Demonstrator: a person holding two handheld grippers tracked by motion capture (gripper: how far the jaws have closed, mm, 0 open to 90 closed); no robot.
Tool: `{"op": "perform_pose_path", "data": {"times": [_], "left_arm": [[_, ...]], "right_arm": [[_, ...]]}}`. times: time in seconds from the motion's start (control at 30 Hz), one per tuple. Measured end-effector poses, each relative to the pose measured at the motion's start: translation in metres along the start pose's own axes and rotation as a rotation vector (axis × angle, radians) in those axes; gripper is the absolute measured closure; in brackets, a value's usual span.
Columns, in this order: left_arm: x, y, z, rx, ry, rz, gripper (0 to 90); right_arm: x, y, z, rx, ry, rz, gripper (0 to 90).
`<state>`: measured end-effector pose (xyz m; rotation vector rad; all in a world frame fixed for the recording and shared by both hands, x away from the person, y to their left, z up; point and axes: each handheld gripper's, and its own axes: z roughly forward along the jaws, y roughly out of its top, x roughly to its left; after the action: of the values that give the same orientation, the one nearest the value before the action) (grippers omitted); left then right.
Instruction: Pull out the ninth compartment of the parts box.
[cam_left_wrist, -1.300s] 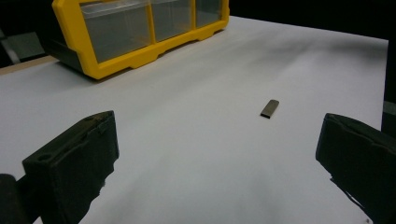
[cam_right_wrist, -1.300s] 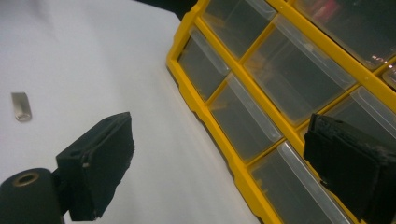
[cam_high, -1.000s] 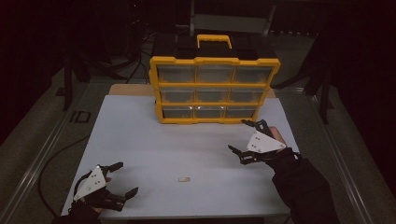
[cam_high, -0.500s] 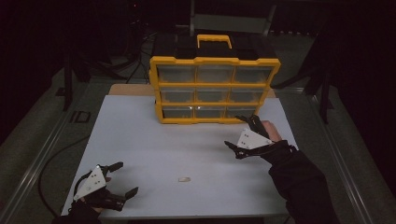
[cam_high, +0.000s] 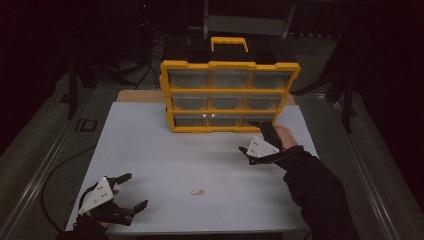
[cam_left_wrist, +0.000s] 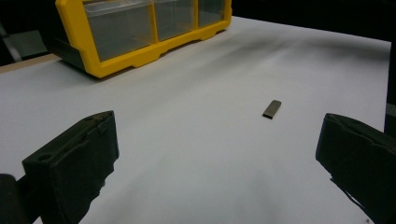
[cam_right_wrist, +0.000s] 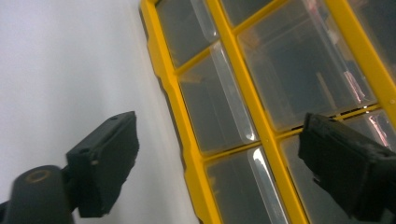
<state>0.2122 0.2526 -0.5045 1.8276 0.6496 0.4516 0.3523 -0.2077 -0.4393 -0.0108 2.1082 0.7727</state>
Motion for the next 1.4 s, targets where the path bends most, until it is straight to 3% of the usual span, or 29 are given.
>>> {"op": "perform_pose_path", "data": {"times": [0.1,0.37,0.57,0.8,1.0,1.33,1.4], "left_arm": [[0.0,0.0,0.0,-0.001,-0.001,-0.004,0.0],[0.0,0.0,-0.001,-0.006,-0.003,-0.009,0.0],[0.001,-0.001,-0.001,-0.009,-0.003,-0.015,0.0],[0.001,-0.001,-0.001,-0.009,-0.004,-0.016,0.0],[0.001,-0.001,-0.001,-0.012,-0.005,-0.018,0.0],[0.001,-0.001,-0.002,-0.018,-0.009,-0.025,0.0],[0.002,-0.001,-0.002,-0.018,-0.009,-0.025,0.0]], "right_arm": [[-0.001,-0.001,0.006,0.024,-0.009,-0.044,12.9],[-0.003,-0.002,0.021,0.08,-0.013,-0.091,14.1],[-0.005,-0.004,0.028,0.135,-0.06,-0.166,15.7],[-0.003,-0.007,0.036,0.198,-0.073,-0.209,18.1],[-0.001,-0.007,0.043,0.221,-0.086,-0.232,20.4],[0.004,-0.008,0.058,0.303,-0.151,-0.356,28.8],[0.006,-0.01,0.06,0.299,-0.171,-0.37,31.4]]}}
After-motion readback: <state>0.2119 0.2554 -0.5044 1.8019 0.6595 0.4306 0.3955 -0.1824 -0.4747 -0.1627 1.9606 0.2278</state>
